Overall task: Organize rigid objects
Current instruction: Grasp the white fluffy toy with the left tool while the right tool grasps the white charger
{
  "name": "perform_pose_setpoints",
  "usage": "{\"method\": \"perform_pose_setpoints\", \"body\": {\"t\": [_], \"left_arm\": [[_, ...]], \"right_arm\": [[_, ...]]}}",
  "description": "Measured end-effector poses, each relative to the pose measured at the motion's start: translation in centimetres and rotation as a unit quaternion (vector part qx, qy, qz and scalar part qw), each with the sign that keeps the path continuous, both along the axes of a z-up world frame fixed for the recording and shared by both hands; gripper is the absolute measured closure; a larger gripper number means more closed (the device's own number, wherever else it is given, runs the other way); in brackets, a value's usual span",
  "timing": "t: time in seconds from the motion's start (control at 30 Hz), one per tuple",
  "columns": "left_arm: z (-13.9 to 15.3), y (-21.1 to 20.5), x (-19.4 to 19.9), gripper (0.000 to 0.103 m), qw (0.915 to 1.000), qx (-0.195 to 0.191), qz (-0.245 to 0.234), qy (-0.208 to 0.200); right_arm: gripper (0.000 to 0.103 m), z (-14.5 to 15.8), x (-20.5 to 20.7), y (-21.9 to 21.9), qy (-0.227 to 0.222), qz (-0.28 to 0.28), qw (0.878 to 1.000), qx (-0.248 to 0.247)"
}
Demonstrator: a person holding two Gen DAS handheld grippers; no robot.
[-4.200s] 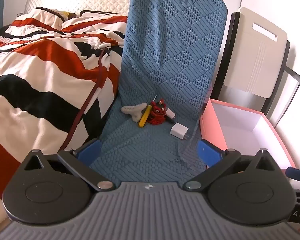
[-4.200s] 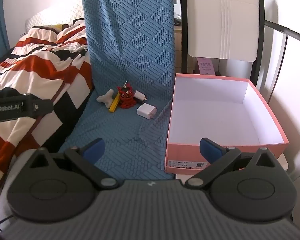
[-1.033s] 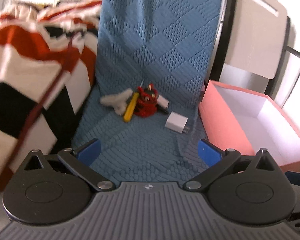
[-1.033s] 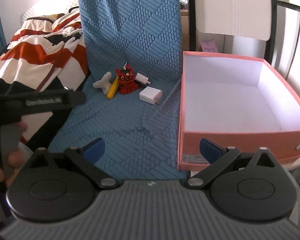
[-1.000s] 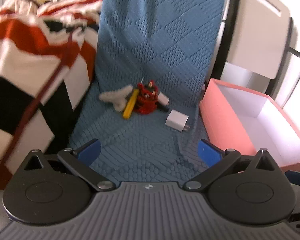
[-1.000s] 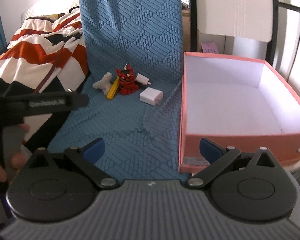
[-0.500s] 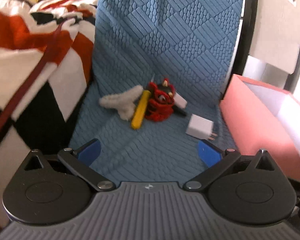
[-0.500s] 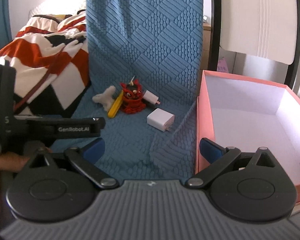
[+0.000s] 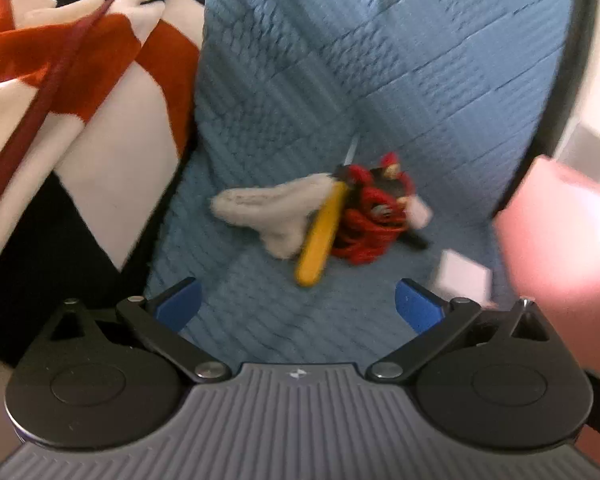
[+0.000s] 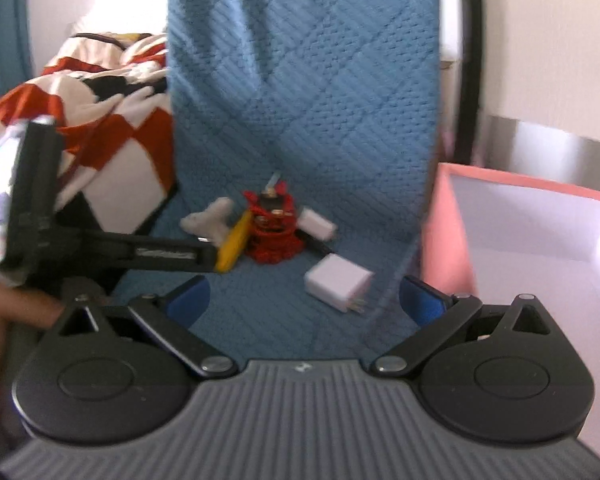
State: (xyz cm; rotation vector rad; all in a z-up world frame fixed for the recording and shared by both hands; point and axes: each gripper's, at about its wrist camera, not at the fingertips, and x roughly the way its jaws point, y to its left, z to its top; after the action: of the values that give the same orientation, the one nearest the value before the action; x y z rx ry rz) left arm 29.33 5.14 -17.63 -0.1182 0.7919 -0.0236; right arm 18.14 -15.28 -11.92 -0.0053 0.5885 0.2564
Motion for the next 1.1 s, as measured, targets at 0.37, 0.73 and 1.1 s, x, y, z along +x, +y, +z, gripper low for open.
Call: {"method": "perform_pose_setpoints", "body": {"t": [0.37, 0.73, 1.1], "left_arm": [[-2.0, 3.0, 6.0, 0.014, 0.9968, -0.057, 0.043, 0.037], [-3.7, 4.3, 9.3, 0.032, 0.9926, -0.094, 0.058, 0.051], [-5.2, 4.6, 12.1, 0.038, 0.9920, -0.092, 0.063, 0.061]], "right_arm": [[0.028, -2.6, 5.3, 0.9, 0.051, -0.026, 0.998, -0.005], [0.027, -5.6, 11.3, 0.9, 0.088, -0.046, 0.993, -0.062], [0.028, -6.9, 13.6, 0.2, 0.117, -0.065, 0.989, -0.063]]}}
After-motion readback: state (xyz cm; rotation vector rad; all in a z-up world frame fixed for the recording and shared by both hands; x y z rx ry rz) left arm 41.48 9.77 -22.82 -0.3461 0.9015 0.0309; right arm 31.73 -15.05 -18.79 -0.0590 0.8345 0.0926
